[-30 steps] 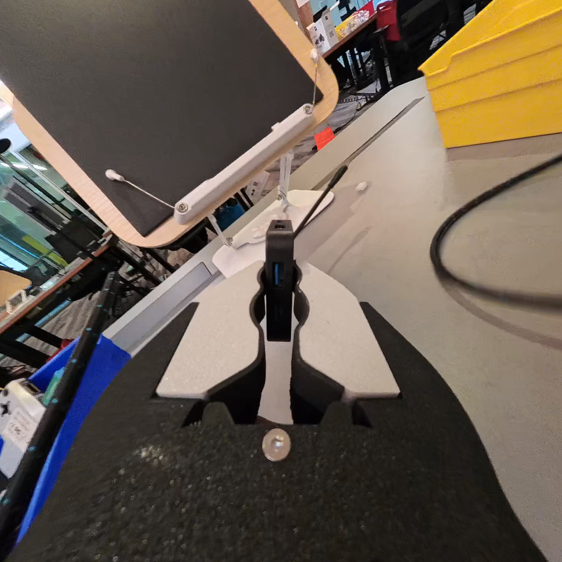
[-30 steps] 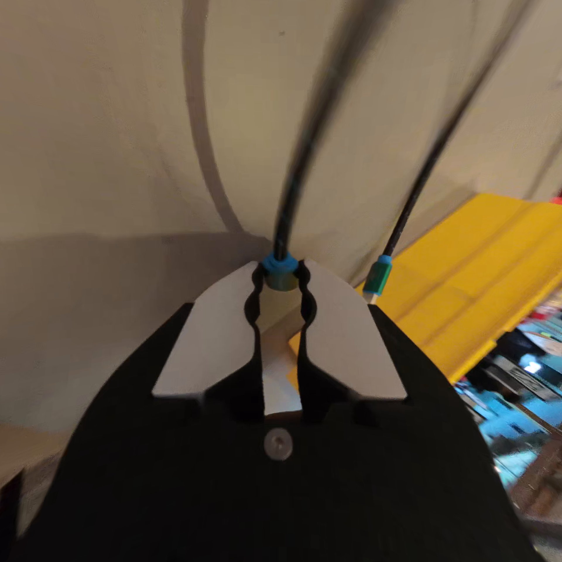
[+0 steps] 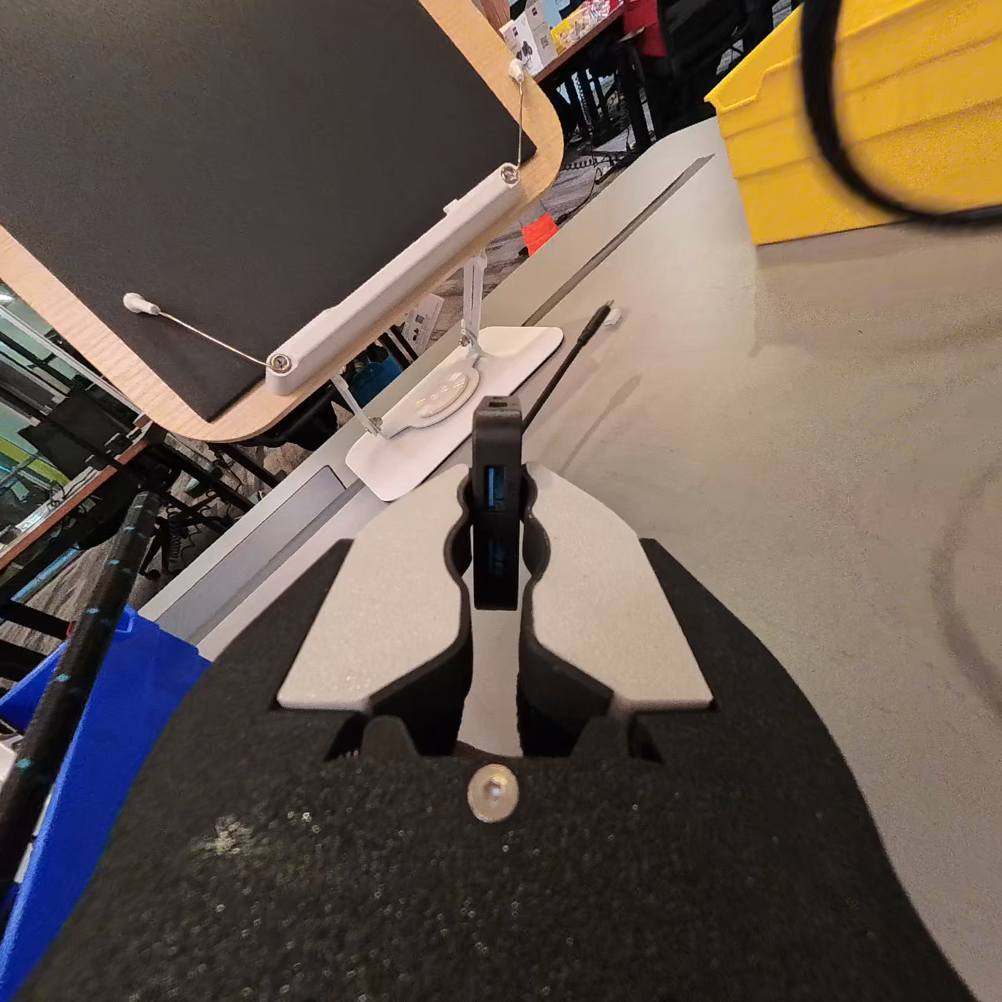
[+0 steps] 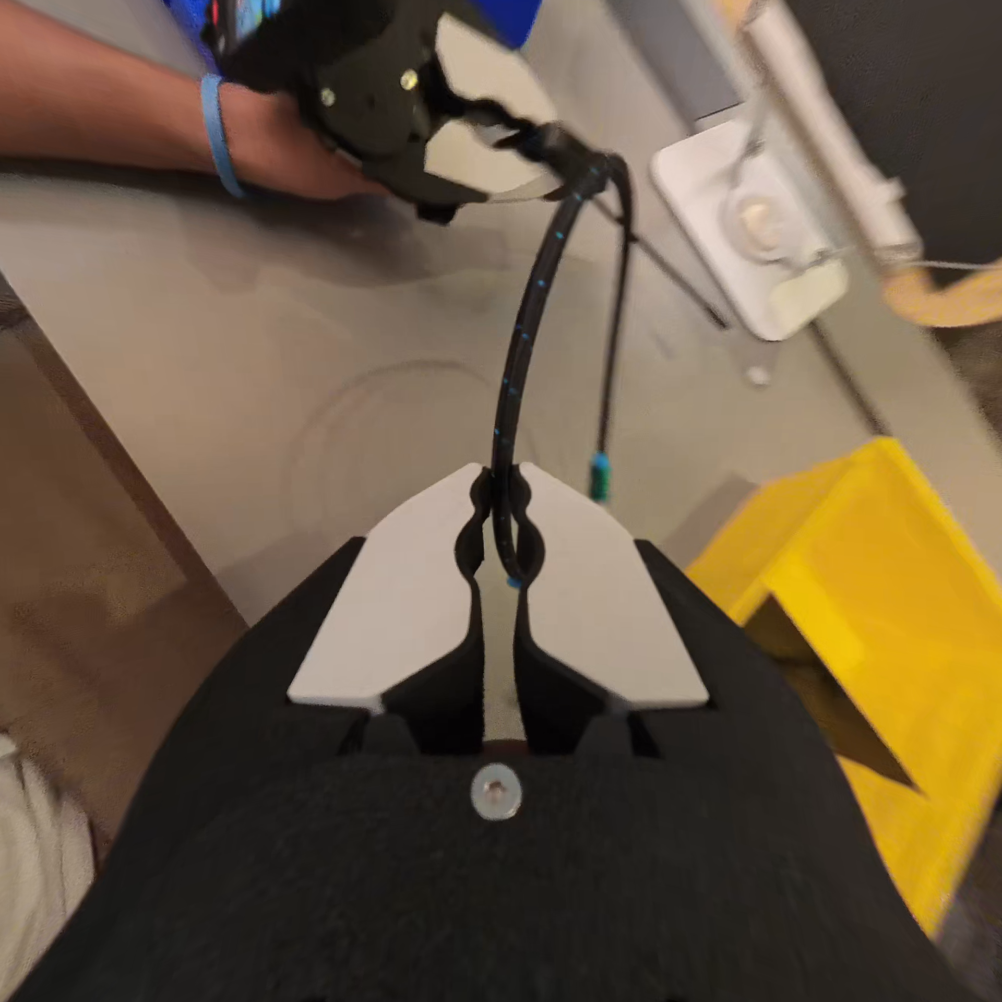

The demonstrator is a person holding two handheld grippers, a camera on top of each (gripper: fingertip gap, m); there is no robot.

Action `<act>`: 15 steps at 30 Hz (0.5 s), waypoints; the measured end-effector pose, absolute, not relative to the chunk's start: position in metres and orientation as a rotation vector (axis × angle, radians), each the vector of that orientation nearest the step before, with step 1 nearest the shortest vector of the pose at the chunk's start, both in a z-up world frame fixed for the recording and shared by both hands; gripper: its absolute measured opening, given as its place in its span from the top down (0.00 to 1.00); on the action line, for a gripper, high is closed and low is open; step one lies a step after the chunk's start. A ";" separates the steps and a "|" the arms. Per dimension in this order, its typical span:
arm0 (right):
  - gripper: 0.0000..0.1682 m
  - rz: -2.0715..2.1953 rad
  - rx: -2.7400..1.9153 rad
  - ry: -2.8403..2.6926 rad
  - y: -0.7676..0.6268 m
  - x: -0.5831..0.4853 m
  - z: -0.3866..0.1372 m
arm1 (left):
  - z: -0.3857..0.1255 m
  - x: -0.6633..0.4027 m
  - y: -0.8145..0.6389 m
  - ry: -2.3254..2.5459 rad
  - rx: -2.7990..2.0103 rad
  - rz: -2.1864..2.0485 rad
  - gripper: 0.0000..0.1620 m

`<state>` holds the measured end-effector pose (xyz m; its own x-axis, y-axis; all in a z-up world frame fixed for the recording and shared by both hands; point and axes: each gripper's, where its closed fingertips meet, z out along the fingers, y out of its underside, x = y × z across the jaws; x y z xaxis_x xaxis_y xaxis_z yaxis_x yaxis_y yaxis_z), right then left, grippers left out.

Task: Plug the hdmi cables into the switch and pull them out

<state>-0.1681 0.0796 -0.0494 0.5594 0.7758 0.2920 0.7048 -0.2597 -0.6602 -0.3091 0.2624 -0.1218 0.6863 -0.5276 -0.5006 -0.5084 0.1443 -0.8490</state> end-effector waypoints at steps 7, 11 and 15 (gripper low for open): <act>0.97 -0.387 -2.148 -1.251 0.062 -0.022 0.009 | -0.120 -0.302 0.256 0.938 -1.454 0.005 0.92; 0.97 -0.631 -2.313 -1.305 0.070 0.040 -0.009 | -0.121 -0.300 0.254 0.963 -1.434 0.034 0.92; 0.96 -0.767 -2.316 -1.440 0.103 0.065 -0.053 | -0.123 -0.300 0.254 0.954 -1.453 0.004 0.92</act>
